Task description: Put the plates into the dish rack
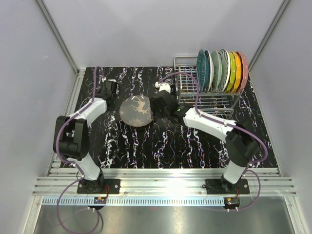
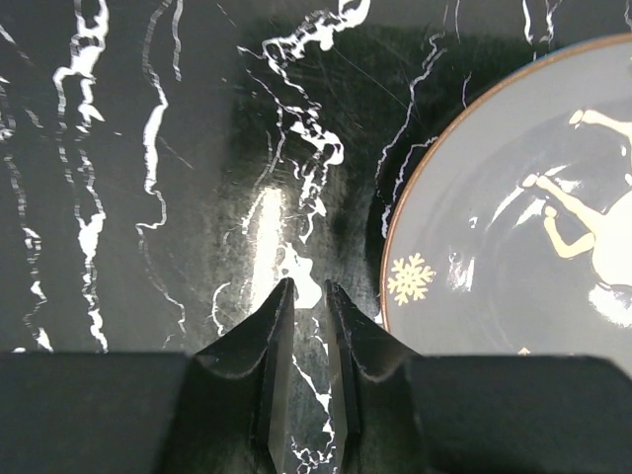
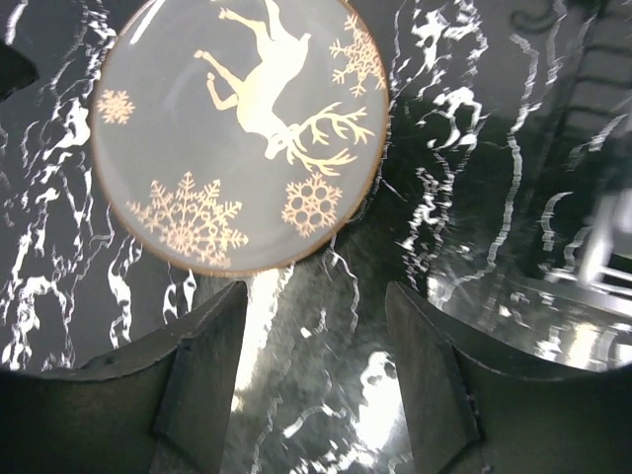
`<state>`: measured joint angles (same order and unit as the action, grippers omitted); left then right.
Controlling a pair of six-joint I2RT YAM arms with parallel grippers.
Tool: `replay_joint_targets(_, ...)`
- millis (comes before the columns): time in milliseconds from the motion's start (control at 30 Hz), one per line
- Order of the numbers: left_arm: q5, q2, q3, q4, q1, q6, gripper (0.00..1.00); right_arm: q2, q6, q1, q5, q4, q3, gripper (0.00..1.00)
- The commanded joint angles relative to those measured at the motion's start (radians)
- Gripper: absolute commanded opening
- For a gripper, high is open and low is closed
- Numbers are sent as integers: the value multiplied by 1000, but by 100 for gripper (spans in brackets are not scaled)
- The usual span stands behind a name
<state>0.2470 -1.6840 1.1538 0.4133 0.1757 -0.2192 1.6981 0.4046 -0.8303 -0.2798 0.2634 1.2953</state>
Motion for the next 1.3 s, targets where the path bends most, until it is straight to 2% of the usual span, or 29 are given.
replay_joint_targets(0, -20, -20, 43, -25, -4, -14, 20, 66, 68, 10, -15, -12, 79, 66)
replay_joint_targets(367, -60, -79, 50, -22, -4, -20, 20, 201, 102, 103, 63, -36, 154, 70)
replay_joint_targets(1267, -57, -138, 81, -5, 48, -2, 19, 371, 218, 186, 232, -128, 217, 74)
